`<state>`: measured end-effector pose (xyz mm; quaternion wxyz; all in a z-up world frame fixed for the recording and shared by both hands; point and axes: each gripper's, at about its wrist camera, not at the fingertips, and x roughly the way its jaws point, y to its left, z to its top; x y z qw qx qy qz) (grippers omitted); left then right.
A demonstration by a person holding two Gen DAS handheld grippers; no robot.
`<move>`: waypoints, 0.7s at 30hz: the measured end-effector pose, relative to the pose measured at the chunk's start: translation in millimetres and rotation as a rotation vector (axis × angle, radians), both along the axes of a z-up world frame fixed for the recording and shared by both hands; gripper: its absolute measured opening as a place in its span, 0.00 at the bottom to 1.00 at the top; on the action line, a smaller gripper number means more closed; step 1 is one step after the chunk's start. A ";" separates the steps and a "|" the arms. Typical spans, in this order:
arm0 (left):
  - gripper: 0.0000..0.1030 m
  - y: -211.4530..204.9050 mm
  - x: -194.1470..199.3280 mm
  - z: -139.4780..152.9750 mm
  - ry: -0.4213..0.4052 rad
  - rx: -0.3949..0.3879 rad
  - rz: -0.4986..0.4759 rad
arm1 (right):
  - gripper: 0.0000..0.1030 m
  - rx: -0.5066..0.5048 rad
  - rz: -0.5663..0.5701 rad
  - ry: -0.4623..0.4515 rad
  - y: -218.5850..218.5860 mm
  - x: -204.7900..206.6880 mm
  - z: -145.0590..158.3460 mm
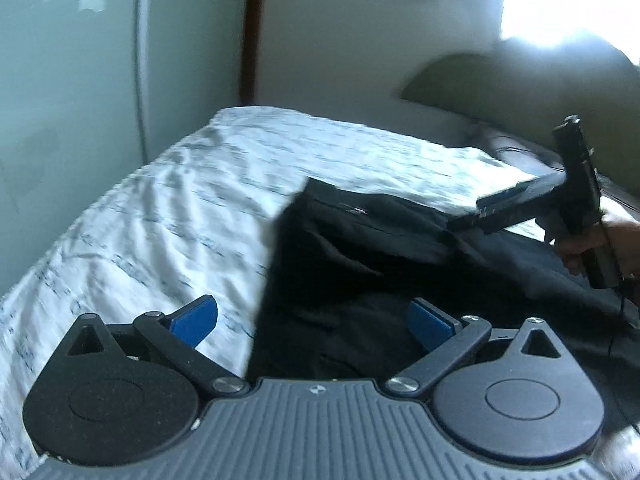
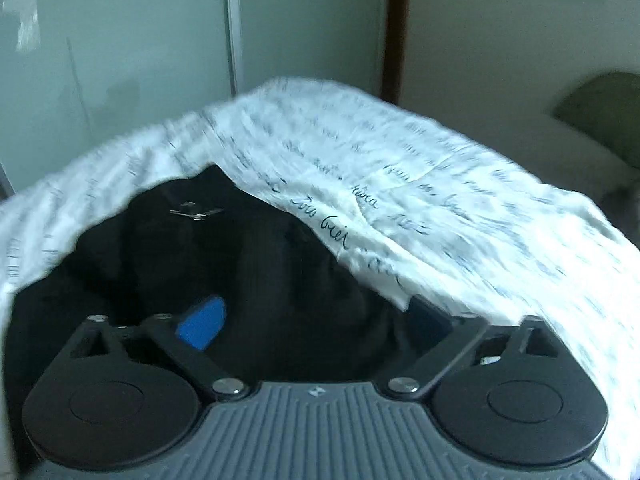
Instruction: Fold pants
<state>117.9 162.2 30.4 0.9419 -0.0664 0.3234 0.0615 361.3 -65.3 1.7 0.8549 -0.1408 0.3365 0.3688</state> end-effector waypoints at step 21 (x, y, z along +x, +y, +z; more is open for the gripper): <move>0.92 39.4 237.6 -34.4 0.292 -0.742 0.031 | 0.08 -0.339 0.355 -0.692 39.2 -136.5 -14.8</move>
